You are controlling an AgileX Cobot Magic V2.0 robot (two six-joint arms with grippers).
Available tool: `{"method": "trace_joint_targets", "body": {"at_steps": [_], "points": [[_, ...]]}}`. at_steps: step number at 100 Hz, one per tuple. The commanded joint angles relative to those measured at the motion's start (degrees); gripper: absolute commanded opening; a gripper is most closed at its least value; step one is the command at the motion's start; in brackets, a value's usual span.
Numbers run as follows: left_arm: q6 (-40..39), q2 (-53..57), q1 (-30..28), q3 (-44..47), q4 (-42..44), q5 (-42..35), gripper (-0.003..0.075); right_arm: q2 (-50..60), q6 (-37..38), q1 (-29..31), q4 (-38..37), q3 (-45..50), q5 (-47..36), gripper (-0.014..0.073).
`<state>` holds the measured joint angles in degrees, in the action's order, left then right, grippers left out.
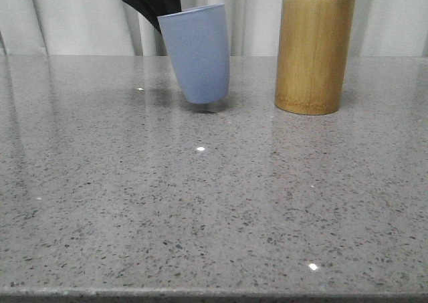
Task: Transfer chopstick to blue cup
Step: 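Drag the blue cup with the left gripper toward the bamboo holder, then lift the left gripper out of the blue cup and withdraw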
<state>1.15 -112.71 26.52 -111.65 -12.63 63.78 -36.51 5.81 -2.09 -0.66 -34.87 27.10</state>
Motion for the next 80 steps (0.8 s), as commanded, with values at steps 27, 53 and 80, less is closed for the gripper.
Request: {"method": "trace_joint_targets", "body": {"at_steps": [27,53,80], "points": [[-0.31,3.02,0.68,-2.23,-1.36,-1.55,0.0225,-0.37,-0.19,0.28,-0.12,-2.16,-4.25,0.0377],[-0.31,3.23,0.68,-3.51,-2.25,-1.51,0.0326,-0.37,-0.19,0.28,-0.12,-2.16,-4.25,0.0377],[-1.15,5.95,0.68,-4.17,1.24,-2.43,0.0324,-0.37,-0.19,0.28,-0.12,-2.16,-4.25,0.0377]]}}
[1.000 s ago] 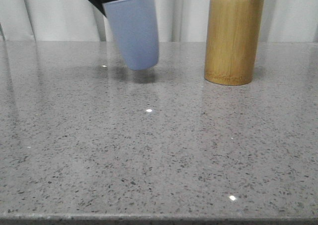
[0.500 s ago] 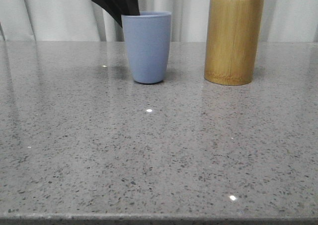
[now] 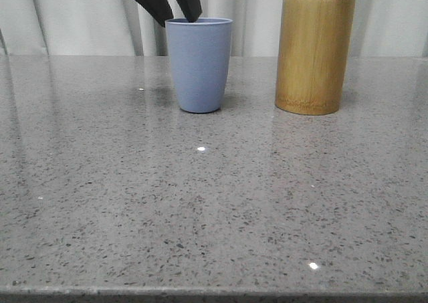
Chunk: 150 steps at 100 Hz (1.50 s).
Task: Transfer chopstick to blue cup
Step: 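Lift the left gripper out of the blue cup and withdraw, then grasp the pink stick in the bamboo holder with the right gripper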
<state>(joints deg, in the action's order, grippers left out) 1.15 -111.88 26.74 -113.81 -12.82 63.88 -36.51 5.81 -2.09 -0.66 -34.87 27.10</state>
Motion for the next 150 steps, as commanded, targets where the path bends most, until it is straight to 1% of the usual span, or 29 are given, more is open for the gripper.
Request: {"method": "trace_joint_targets", "body": {"at_steps": [1,9,22,37,50,64,85,99,126,150], "points": [[-1.15,5.25,0.46,-2.01,1.78,-2.53,0.0324,-0.37,-0.19,0.28,-0.12,-2.16,-4.25,0.0377],[-3.65,6.94,0.46,-1.89,6.01,-2.17,0.0324,-0.37,-0.19,0.28,-0.12,-2.16,-4.25,0.0377],[-5.41,10.74,-0.3,-0.48,9.74,-2.32,0.0324,-0.37,-0.19,0.28,-0.12,-2.16,-4.15,0.0377],[-5.77,16.33,-2.34,3.8,10.01,-3.32,0.0324,-0.37,-0.19,0.28,-0.12,-2.16,-4.15,0.0377],[-6.34,22.51,-5.4,11.57,10.11,-6.6,0.0324,-0.37,-0.19,0.28,-0.12,-2.16,-4.15,0.0377],[-6.81,30.92,-8.69,22.59,10.11,-11.61,0.0323,-0.37,-0.19,0.28,-0.01,-2.16,-4.14,0.0377],[-6.81,42.11,-13.29,37.0,10.11,-16.3,0.0324,-0.37,-0.19,0.28,0.36,-2.16,-4.14,0.0377],[-6.91,49.48,-15.36,45.09,10.01,-20.38,0.0323,-0.37,-0.19,0.28,0.66,-2.23,-4.04,0.0377],[-6.91,61.72,-16.22,55.69,10.13,-25.27,0.0318,-0.43,-0.19,0.28,0.66,-4.86,-1.68,0.0377],[-6.91,68.96,-16.22,62.21,10.13,-26.66,0.0221,-0.82,-0.19,0.28,1.46,-7.6,-1.32,0.0377]]}}
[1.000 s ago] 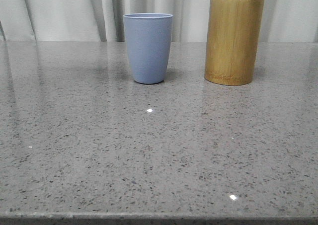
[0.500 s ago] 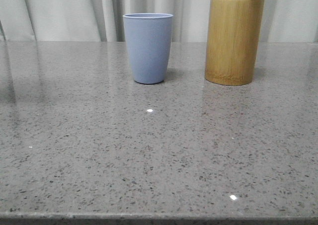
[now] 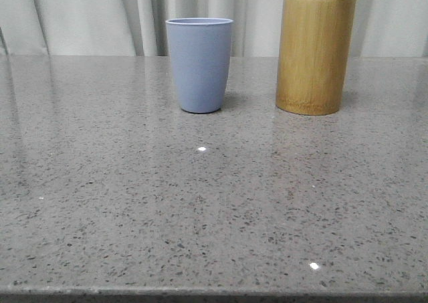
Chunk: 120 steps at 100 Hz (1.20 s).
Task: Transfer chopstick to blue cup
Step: 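Grasp the pink stick in the bamboo holder with the right gripper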
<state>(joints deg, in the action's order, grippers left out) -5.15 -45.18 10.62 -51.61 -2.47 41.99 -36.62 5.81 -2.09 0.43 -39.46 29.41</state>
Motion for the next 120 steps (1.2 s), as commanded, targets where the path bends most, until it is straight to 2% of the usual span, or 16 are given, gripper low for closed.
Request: {"method": "trace_joint_targets", "body": {"at_steps": [1,14,37,51,83,120], "points": [[-0.6,2.38,-0.09,0.29,-0.23,-4.76,0.0219,-0.87,-0.19,0.28,0.37,-3.23,-3.55,0.0377],[-0.6,4.15,-0.09,2.02,-0.23,-4.76,0.0188,-2.94,-0.25,0.19,1.31,-5.99,-2.82,0.0377],[-0.6,4.65,-0.09,3.34,-0.34,-4.64,0.0188,-10.05,-2.16,0.16,6.92,-13.66,-1.79,0.0377],[-0.6,4.65,-0.09,3.34,-0.34,-4.86,0.0188,-16.07,-3.35,-2.05,9.81,-19.58,-0.87,0.0377],[-0.6,4.65,-0.09,3.34,-0.46,-4.86,0.0188,-31.17,-3.35,-8.95,10.17,-32.84,-2.38,0.0377],[-0.6,4.65,-0.09,3.34,-0.8,-4.86,0.0188,-45.14,-3.3,-9.99,12.43,-44.05,-2.43,0.0377]]}}
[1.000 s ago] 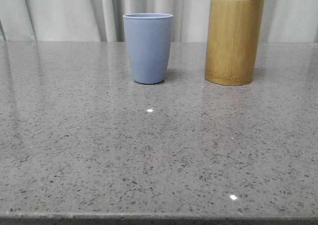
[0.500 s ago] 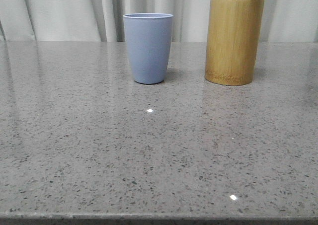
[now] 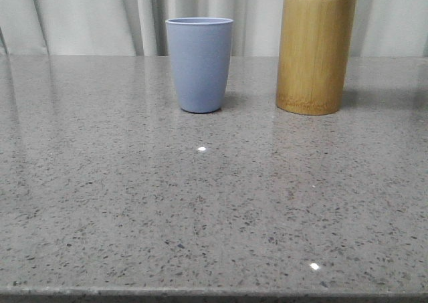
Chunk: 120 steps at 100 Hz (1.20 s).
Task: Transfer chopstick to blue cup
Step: 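Grasp the pink stick in the bamboo holder with the right gripper, then lift the pink stick out of the bamboo holder with the right gripper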
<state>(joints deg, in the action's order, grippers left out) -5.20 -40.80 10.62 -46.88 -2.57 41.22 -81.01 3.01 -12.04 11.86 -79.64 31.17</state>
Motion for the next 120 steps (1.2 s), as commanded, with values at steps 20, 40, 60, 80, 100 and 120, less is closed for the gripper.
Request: {"method": "trace_joint_targets", "body": {"at_steps": [20,40,60,80,100,120], "points": [[-0.56,0.27,-0.09,-1.4,-0.7,-4.09,0.0188,-5.77,-0.5,-0.03,1.07,-7.17,-4.36,0.0377],[-0.56,0.27,-0.09,-1.4,-0.7,-4.09,0.0188,-8.94,-0.5,-0.03,1.31,-8.13,-7.06,0.0377],[-0.56,0.27,-0.09,-1.4,-0.7,-4.09,0.0188,-10.51,-0.5,-0.03,1.43,-8.6,-9.87,0.0377],[-0.56,0.27,-0.09,-1.4,-0.7,-4.09,0.0188,-11.92,-0.5,-0.03,1.7,-8.6,-10.81,0.0328],[-0.56,0.27,-0.09,-1.4,-0.7,-4.09,0.0188,-12.51,-0.5,-0.03,1.7,-8.6,-11.38,0.0125],[-0.56,0.27,-0.09,-1.4,-0.7,-4.09,0.0188,-12.51,-0.5,-0.03,1.7,-8.6,-12.94,-0.0072]]}}
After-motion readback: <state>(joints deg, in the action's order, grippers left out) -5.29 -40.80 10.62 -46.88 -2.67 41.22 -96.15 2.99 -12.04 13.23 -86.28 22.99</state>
